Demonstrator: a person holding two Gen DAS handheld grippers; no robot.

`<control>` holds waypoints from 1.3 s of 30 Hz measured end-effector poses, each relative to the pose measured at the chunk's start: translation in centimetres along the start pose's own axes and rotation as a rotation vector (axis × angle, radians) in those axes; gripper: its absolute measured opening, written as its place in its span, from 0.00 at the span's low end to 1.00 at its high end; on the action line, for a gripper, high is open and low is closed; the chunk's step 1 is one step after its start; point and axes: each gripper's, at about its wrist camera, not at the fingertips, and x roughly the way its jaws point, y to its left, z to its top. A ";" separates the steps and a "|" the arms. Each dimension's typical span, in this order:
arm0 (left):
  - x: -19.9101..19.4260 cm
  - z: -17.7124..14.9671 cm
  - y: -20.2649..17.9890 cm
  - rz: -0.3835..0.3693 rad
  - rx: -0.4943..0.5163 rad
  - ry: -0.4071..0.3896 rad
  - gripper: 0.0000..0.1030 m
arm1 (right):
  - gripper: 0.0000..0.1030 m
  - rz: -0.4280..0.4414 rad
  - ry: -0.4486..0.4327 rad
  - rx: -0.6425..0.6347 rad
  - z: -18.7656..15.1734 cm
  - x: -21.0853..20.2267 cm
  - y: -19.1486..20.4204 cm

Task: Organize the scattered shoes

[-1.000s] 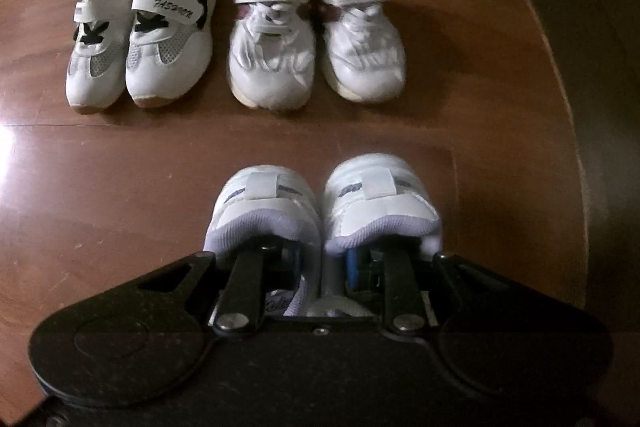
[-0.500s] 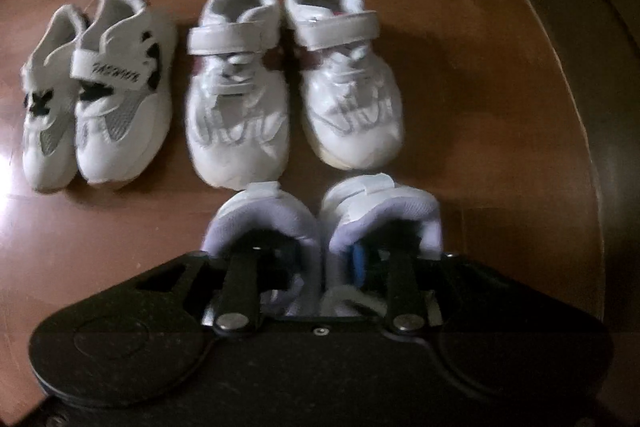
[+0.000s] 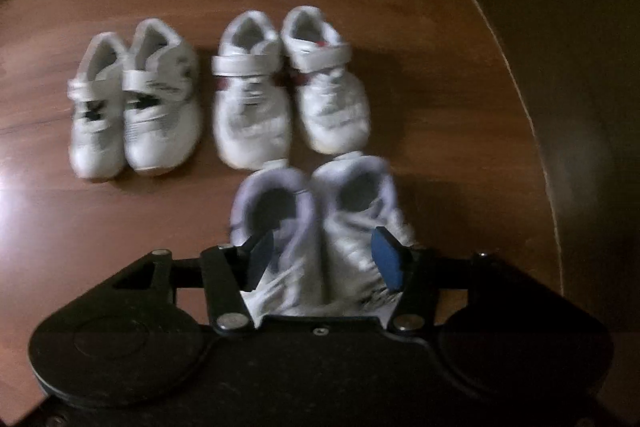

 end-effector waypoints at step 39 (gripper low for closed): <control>0.3 -13.2 14.9 0.205 -0.120 0.043 1.00 | 0.72 0.574 -0.089 -0.857 -11.1 -21.2 59.8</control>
